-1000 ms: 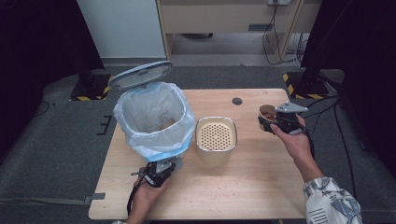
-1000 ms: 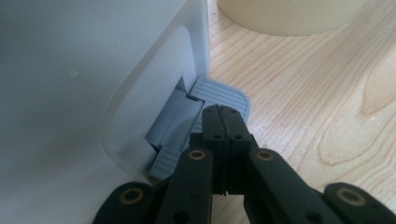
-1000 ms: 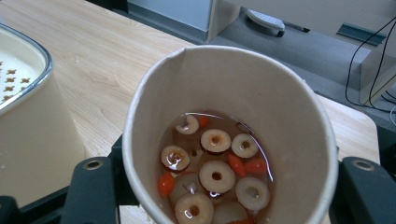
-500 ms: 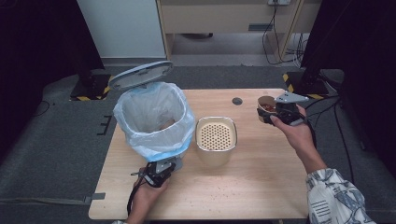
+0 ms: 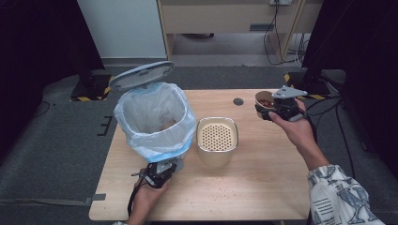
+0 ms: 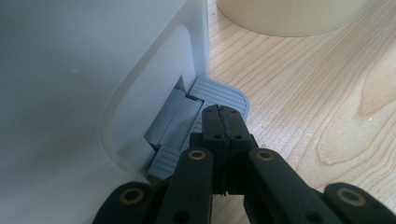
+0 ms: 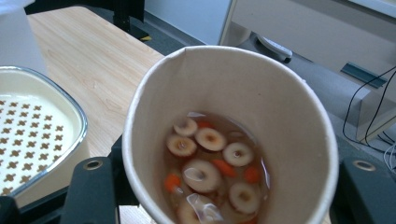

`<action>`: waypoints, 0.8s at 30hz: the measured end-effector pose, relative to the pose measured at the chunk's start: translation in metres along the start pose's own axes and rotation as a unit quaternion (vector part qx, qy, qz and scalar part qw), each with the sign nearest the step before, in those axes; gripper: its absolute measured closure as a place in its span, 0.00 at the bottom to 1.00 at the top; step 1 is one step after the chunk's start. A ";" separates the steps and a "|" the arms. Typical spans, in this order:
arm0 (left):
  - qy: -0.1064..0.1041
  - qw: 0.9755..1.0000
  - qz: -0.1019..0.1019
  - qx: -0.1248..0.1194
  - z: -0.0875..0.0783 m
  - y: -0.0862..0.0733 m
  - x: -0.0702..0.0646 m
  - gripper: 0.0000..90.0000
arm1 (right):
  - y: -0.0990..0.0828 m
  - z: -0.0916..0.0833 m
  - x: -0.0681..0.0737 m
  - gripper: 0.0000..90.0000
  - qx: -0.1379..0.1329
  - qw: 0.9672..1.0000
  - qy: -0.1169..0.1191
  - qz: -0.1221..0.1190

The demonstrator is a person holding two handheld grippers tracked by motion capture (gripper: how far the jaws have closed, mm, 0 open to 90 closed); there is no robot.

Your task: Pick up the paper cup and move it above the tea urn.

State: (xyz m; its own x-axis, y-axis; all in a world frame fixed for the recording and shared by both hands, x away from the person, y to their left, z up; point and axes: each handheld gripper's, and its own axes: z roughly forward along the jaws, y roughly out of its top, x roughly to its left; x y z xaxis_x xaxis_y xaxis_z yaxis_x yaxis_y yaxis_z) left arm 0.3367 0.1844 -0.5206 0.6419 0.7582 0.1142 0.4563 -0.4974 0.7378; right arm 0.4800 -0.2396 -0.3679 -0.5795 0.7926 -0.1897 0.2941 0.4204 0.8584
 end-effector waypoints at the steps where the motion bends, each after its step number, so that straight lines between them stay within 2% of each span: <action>1: 0.000 1.000 0.000 0.000 0.000 0.000 0.000 0.99 | 0.000 0.000 0.000 0.39 0.000 1.000 0.000 0.000; 13: -0.001 1.000 -0.001 0.000 0.000 0.000 0.000 0.99 | 0.018 -0.001 0.001 0.39 -0.006 1.000 0.004 -0.010; 24: -0.002 1.000 -0.002 0.000 0.000 0.000 0.000 0.99 | 0.037 0.000 0.013 0.39 -0.013 0.999 0.019 -0.031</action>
State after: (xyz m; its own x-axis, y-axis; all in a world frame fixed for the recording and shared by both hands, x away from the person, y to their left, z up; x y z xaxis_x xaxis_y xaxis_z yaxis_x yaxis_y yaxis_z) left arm 0.3368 0.1847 -0.5205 0.6423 0.7586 0.1097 0.4588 -0.4951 0.7379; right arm 0.4834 -0.2142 -0.3388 -0.6252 0.7475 -0.2245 0.2371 0.4559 0.8579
